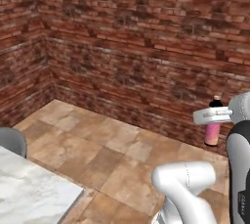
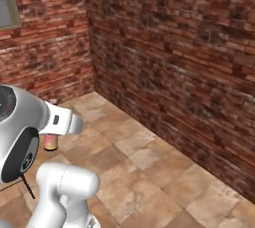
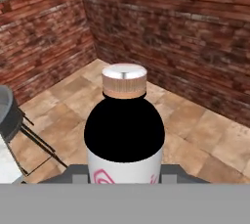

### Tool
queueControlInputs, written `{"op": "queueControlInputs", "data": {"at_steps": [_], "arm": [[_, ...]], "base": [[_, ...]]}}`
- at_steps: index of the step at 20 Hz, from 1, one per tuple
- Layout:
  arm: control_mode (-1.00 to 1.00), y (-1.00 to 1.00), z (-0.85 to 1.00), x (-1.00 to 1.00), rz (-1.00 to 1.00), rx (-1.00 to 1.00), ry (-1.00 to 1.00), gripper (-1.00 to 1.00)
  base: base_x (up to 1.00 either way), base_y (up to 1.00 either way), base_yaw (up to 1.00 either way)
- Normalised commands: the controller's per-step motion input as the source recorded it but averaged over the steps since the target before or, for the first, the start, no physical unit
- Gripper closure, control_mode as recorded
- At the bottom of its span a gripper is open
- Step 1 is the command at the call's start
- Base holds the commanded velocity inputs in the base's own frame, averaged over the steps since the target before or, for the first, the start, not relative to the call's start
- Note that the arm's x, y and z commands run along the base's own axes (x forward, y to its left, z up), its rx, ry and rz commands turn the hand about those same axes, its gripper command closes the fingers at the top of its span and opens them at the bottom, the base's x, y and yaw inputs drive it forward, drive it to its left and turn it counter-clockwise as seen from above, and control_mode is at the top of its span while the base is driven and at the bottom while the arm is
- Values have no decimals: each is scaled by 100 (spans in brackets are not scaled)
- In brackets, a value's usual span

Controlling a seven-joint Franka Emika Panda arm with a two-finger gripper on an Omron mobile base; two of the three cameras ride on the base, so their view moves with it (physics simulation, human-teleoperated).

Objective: Open the fridge, grab two sodas, and place both sodas inside the bowl with ice on the dining counter.

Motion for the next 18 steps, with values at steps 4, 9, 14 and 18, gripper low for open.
{"op": "queueControlInputs", "data": {"at_steps": [4, 9, 14, 18], "arm": [[100, 0, 0, 0, 0, 0, 0, 100], [100, 0, 0, 0, 0, 0, 0, 100], [100, 0, 0, 0, 0, 0, 0, 100], [100, 0, 0, 0, 0, 0, 0, 100]], "base": [[87, -27, 50], [73, -39, 49], [78, -37, 48], [81, -38, 48]]}}
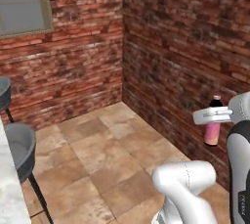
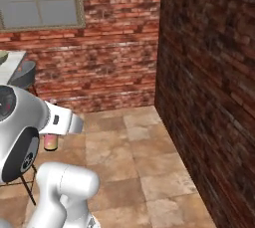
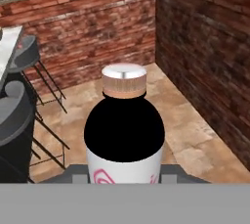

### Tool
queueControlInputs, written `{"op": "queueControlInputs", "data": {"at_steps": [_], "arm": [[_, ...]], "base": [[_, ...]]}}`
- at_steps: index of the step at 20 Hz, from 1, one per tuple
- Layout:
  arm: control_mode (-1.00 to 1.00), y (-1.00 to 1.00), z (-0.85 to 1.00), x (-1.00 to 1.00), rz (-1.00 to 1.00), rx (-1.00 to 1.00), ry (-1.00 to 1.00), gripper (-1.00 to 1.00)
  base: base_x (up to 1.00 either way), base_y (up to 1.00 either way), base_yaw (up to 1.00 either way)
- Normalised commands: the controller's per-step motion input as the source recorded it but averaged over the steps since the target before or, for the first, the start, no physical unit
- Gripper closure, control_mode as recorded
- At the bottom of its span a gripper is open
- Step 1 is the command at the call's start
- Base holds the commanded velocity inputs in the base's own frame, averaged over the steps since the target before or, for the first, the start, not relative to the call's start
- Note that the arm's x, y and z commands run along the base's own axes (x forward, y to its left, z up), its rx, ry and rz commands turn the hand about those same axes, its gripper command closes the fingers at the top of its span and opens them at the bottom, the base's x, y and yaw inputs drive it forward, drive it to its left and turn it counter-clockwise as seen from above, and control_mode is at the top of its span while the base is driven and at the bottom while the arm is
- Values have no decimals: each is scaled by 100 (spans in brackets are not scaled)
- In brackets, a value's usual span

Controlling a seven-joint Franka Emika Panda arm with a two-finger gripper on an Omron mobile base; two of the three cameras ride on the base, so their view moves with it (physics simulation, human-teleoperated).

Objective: Open the fridge, grab two sodas, and place both sodas inside the bowl with ice on the dining counter.

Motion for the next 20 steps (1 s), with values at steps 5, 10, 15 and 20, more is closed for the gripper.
{"op": "queueControlInputs", "data": {"at_steps": [5, 10, 15, 20], "arm": [[100, 0, 0, 0, 0, 0, 0, 100], [100, 0, 0, 0, 0, 0, 0, 100], [100, 0, 0, 0, 0, 0, 0, 100], [100, 0, 0, 0, 0, 0, 0, 100]], "base": [[80, -45, 45], [88, -42, 44], [99, -30, 46], [100, -23, 47]]}}
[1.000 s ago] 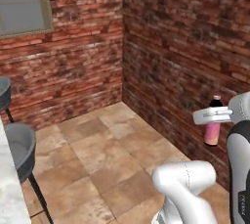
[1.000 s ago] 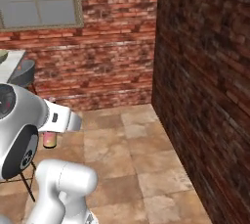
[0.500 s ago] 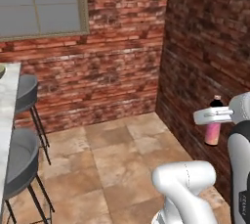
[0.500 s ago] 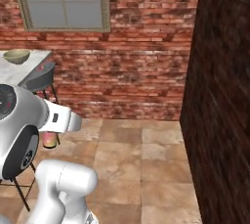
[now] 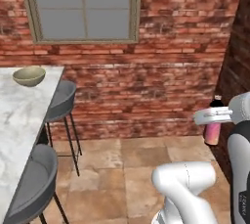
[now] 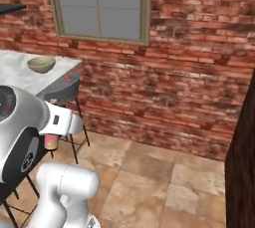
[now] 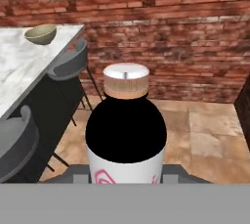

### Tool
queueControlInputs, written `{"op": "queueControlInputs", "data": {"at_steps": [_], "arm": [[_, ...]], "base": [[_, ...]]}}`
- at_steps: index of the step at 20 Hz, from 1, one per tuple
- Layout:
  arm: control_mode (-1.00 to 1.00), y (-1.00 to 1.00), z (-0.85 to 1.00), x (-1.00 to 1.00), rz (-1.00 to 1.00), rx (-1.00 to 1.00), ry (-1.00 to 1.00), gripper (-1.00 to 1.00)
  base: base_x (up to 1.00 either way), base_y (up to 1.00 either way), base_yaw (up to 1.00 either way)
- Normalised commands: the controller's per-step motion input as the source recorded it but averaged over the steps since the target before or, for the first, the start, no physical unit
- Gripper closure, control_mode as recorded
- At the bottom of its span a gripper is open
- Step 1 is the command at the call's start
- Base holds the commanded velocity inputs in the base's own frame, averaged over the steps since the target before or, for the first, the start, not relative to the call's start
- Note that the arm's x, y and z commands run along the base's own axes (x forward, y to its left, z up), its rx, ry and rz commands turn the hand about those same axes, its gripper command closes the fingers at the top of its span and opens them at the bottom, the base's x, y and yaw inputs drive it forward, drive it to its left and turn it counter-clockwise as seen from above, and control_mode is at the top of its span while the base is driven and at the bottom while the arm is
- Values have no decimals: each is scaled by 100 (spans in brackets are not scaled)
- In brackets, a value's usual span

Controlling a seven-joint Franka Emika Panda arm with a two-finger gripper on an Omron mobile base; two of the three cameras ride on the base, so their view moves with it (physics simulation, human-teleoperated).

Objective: Open the fridge, grab two sodas, and place both sodas inside the bowl with ice on the dining counter.

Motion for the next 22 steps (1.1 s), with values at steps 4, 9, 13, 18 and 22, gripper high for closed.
{"op": "queueControlInputs", "data": {"at_steps": [4, 9, 13, 18, 22], "arm": [[100, 0, 0, 0, 0, 0, 0, 100], [100, 0, 0, 0, 0, 0, 0, 100], [100, 0, 0, 0, 0, 0, 0, 100], [100, 0, 0, 0, 0, 0, 0, 100], [100, 0, 0, 0, 0, 0, 0, 100]], "base": [[99, -26, 47], [88, -37, 46], [98, -26, 47], [96, -23, 49], [75, -10, 51]]}}
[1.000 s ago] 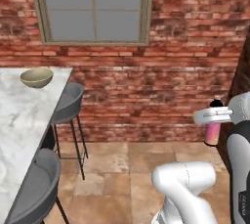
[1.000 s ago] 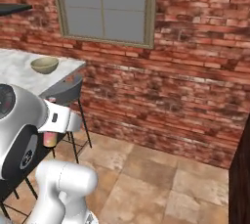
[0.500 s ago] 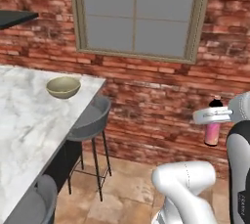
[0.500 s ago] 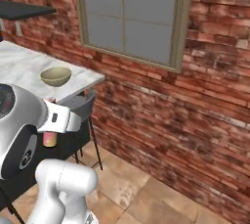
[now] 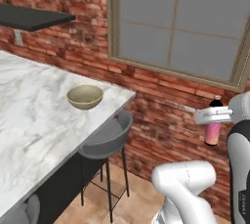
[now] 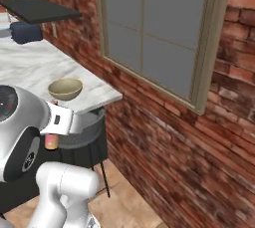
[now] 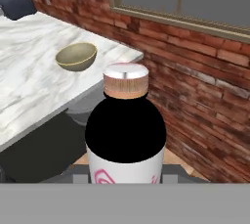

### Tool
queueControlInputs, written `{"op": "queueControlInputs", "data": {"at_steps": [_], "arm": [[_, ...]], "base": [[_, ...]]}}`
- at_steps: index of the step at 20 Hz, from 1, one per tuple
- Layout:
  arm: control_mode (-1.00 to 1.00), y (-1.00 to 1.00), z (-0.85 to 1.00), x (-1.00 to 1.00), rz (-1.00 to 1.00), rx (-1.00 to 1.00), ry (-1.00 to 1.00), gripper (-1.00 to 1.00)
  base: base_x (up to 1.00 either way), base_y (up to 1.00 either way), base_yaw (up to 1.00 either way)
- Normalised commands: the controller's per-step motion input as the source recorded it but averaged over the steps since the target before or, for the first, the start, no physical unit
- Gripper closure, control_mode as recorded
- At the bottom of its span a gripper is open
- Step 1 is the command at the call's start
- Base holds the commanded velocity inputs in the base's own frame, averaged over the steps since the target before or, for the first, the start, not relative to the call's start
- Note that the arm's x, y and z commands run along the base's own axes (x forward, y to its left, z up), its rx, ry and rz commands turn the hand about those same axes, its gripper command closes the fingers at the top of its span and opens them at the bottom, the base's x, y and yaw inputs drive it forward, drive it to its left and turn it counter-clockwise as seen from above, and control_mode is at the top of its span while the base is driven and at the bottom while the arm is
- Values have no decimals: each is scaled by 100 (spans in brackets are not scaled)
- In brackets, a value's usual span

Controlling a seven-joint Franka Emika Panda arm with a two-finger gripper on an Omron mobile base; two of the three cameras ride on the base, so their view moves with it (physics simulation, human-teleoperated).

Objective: Open the fridge, grab two sodas, and place both sodas inside the bowl with ice on the dining counter.

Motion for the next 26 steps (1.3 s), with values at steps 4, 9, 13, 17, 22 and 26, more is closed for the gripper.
{"op": "queueControlInputs", "data": {"at_steps": [4, 9, 13, 17, 22, 26], "arm": [[100, 0, 0, 0, 0, 0, 0, 100], [100, 0, 0, 0, 0, 0, 0, 100], [100, 0, 0, 0, 0, 0, 0, 100], [100, 0, 0, 0, 0, 0, 0, 100], [100, 0, 0, 0, 0, 0, 0, 100], [100, 0, 0, 0, 0, 0, 0, 100]], "base": [[33, -1, 50], [45, 0, 47], [76, 0, 42], [94, 0, 39], [88, -6, 34], [79, -20, 26]]}}
